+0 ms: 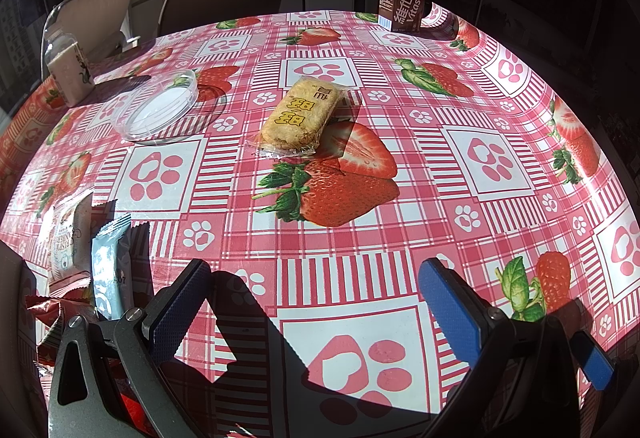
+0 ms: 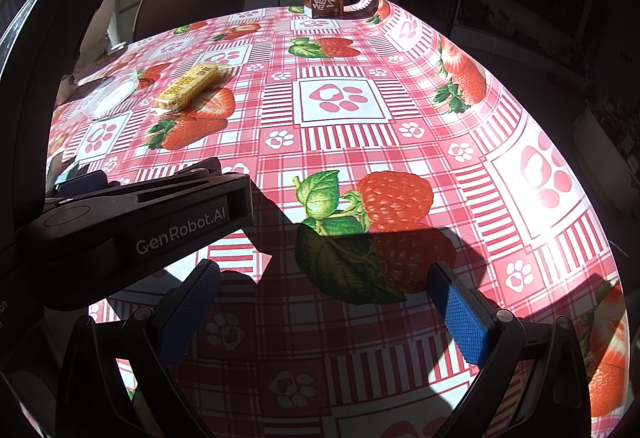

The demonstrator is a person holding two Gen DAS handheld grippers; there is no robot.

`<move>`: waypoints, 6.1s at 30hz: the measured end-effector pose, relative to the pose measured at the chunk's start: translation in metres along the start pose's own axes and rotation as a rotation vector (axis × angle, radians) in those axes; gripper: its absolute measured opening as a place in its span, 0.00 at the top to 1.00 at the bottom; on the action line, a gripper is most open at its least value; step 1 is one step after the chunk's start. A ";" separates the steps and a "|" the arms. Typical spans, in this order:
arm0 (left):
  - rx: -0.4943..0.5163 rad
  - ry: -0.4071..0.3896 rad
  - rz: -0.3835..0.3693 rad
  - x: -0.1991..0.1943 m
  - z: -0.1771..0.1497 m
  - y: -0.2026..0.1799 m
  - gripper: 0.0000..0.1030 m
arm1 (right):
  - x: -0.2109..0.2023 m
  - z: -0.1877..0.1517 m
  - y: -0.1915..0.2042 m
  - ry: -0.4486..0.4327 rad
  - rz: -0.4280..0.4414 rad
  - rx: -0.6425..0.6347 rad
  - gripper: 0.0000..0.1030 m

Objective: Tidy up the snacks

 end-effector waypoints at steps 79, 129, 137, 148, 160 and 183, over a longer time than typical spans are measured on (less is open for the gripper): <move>0.000 0.000 0.000 0.000 0.000 0.000 0.00 | 0.000 0.000 0.000 0.000 0.000 0.000 0.00; 0.000 0.000 0.000 0.000 0.000 0.000 0.00 | 0.000 0.000 0.000 -0.001 0.000 0.000 0.00; 0.000 0.000 0.000 0.000 0.000 0.000 0.00 | 0.000 -0.001 0.000 -0.001 0.000 0.000 0.00; 0.000 0.000 0.000 0.000 0.000 0.000 0.00 | 0.001 -0.001 0.000 -0.001 0.000 0.000 0.00; 0.000 0.000 0.000 0.000 0.000 0.000 0.00 | 0.001 -0.001 0.000 -0.001 0.000 0.000 0.00; 0.057 0.208 -0.043 0.005 -0.002 -0.004 0.00 | 0.003 -0.001 -0.001 0.043 0.006 -0.006 0.00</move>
Point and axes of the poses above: each gripper's, at about its wrist camera, not at the fingertips, and x roughly the way its jaws point, y to its left, z to its top, the point moved 10 cm from there along x, roughly the way its jaws point, and after that the axes turned 10 degrees about -y, right-handed, at the moved point
